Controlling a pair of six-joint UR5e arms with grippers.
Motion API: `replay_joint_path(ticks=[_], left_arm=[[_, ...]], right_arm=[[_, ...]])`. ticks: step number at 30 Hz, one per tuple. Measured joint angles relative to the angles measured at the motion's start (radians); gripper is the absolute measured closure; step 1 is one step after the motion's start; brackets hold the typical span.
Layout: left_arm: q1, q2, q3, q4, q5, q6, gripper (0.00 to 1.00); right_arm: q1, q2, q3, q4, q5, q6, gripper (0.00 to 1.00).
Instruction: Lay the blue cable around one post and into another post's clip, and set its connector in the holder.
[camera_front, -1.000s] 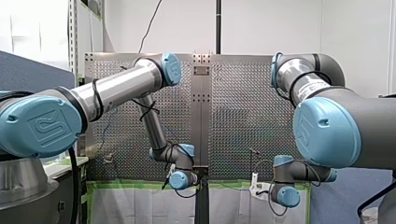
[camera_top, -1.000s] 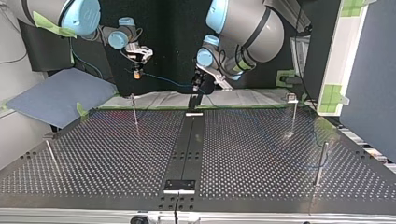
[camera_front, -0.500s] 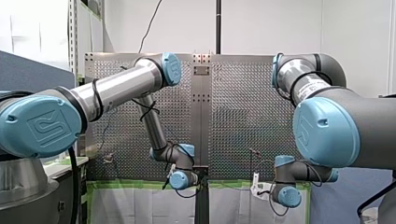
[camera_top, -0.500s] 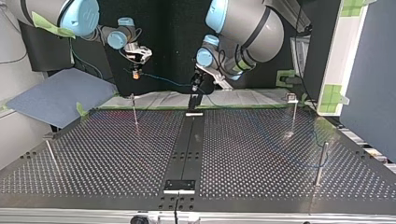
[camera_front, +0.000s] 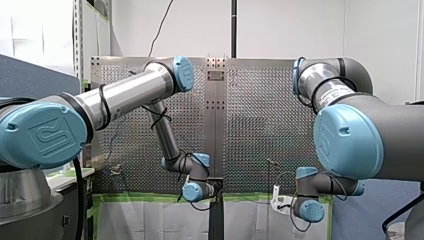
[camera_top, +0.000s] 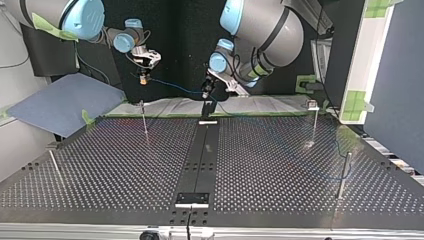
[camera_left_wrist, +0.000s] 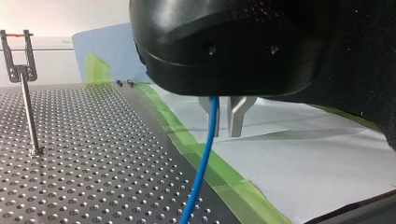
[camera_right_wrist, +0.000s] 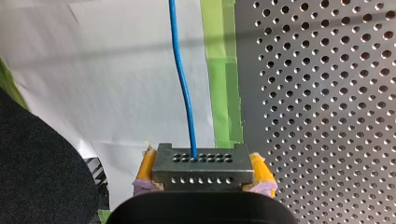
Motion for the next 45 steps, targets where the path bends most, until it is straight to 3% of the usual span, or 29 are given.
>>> replay_joint_path(ticks=[7, 14, 24, 27, 29, 32, 45], left_arm=[[-0.001, 0.000, 0.000, -0.001, 0.015, 0.000, 0.87], [-0.002, 0.000, 0.000, -0.002, 0.025, 0.000, 0.73], [-0.003, 0.000, 0.000, -0.002, 0.020, 0.000, 0.71], [-0.004, 0.000, 0.001, -0.002, 0.020, 0.000, 0.75], [-0.004, 0.000, 0.001, -0.002, 0.020, 0.000, 0.85], [-0.005, 0.000, 0.001, -0.003, 0.021, 0.000, 0.93], [-0.006, 0.000, 0.001, -0.018, 0.026, 0.001, 0.98]], right_arm=[[-0.006, 0.000, 0.000, -0.002, 0.000, 0.000, 1.00], [-0.008, 0.001, 0.000, -0.004, 0.001, 0.000, 1.00], [-0.009, 0.003, 0.000, -0.008, 0.001, 0.000, 1.00], [-0.010, 0.003, 0.000, -0.008, 0.001, 0.000, 1.00], [-0.010, 0.004, 0.000, -0.008, 0.001, 0.000, 1.00], [-0.010, 0.004, 0.000, -0.008, 0.001, 0.000, 1.00], [-0.012, 0.007, -0.001, -0.009, 0.003, 0.000, 1.00]])
